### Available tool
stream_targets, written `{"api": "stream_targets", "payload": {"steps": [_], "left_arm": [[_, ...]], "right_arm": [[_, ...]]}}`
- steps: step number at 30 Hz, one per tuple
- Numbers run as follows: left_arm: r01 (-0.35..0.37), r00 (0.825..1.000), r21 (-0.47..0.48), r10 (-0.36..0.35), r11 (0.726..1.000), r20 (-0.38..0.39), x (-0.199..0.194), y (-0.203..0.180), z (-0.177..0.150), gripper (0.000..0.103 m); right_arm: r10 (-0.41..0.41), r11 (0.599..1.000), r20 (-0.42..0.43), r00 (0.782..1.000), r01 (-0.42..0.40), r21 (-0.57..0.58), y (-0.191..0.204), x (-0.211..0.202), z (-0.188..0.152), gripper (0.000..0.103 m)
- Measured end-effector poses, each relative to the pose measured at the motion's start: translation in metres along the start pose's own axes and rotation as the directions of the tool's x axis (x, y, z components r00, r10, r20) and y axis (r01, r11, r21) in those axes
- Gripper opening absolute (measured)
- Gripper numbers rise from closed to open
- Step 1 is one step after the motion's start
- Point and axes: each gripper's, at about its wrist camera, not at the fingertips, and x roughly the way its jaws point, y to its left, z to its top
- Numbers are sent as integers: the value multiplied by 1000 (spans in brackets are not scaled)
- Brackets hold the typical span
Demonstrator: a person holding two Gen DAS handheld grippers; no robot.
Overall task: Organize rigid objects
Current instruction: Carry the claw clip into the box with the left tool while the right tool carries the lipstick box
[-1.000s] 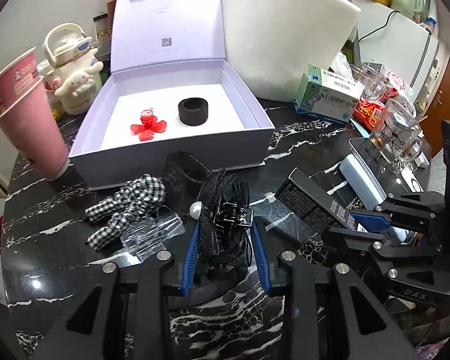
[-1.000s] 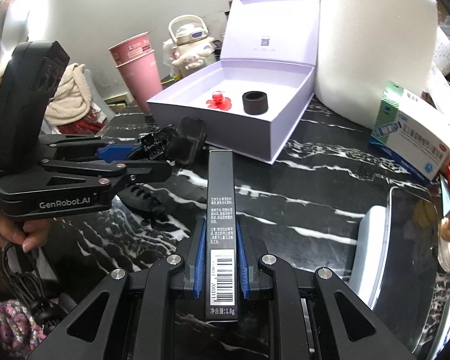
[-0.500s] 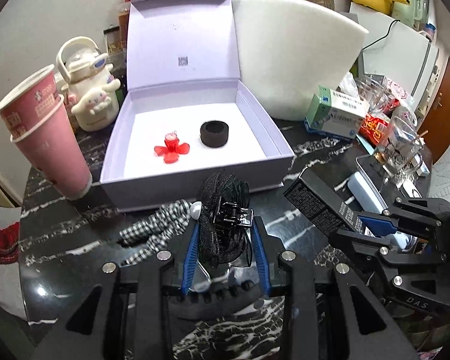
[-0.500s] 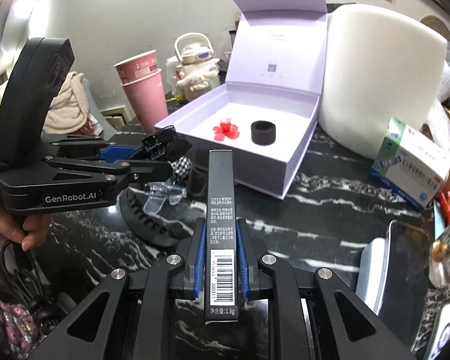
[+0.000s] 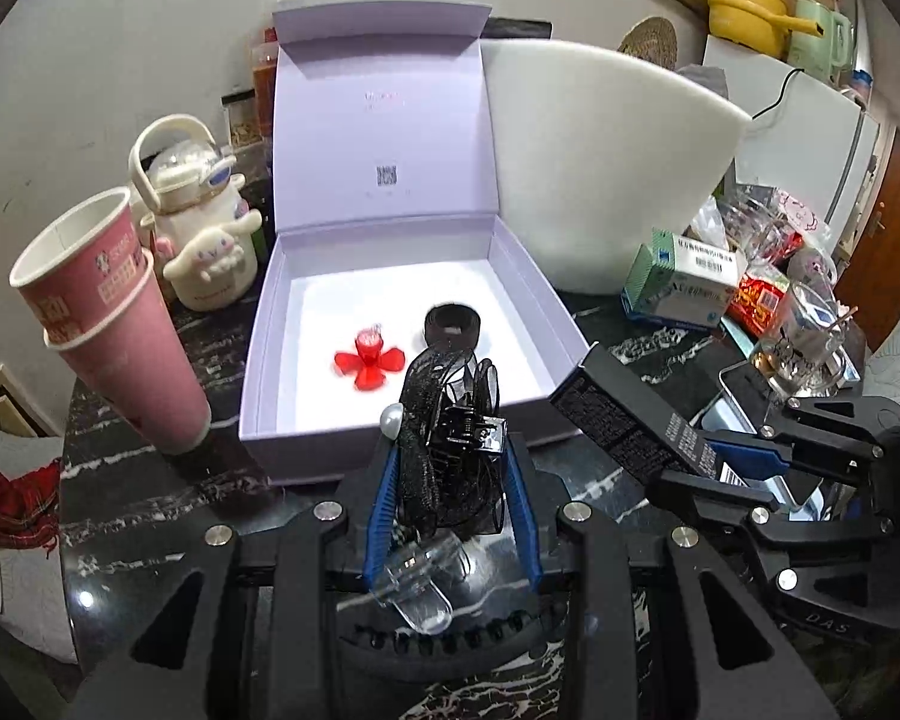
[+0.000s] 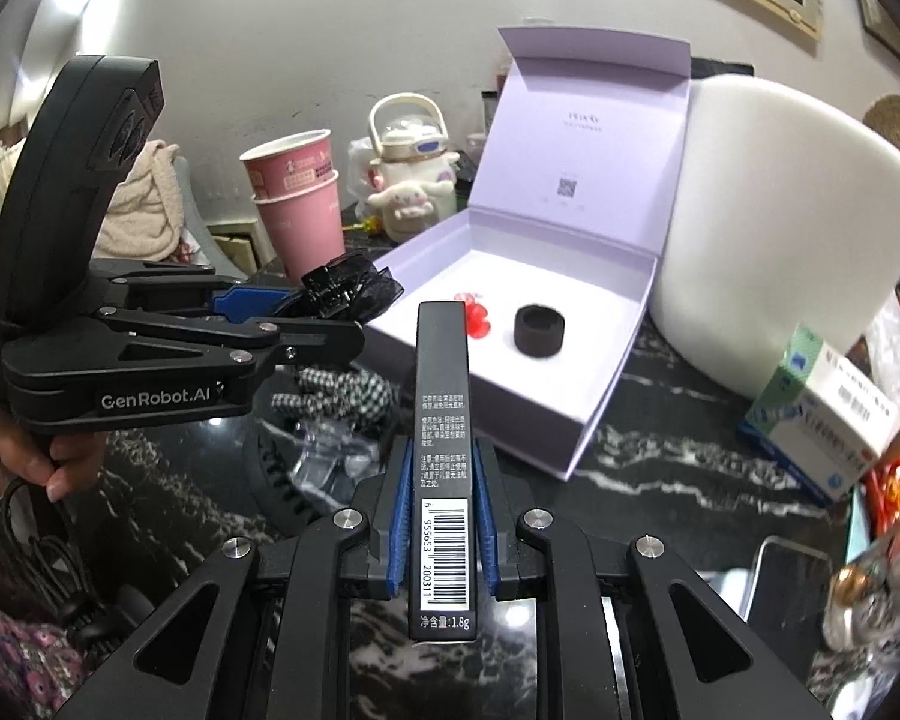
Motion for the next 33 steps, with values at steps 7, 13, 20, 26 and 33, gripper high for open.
{"api": "stream_targets", "payload": {"steps": [7,13,20,26,33], "left_arm": [[2,999,16,-3,1000,34,-5,4,22,33],[10,999,11,-11,1000,54,-5,12,39,33],[-9,997,27,7,1000,82,-3,19,59,33],[-17,997,31,14,999,78,9,28,72,33],[-25,998,23,23,999,51,30,41,82,33]], "right_arm": [[-4,1000,33,999,5,-31,1,-1,21,19],[-13,998,56,998,16,-56,0,-1,41,19],[-19,996,71,997,25,-84,-2,5,62,19],[-11,996,68,998,17,-93,-4,18,77,19],[2,996,59,998,3,-84,-11,37,93,19]]}}
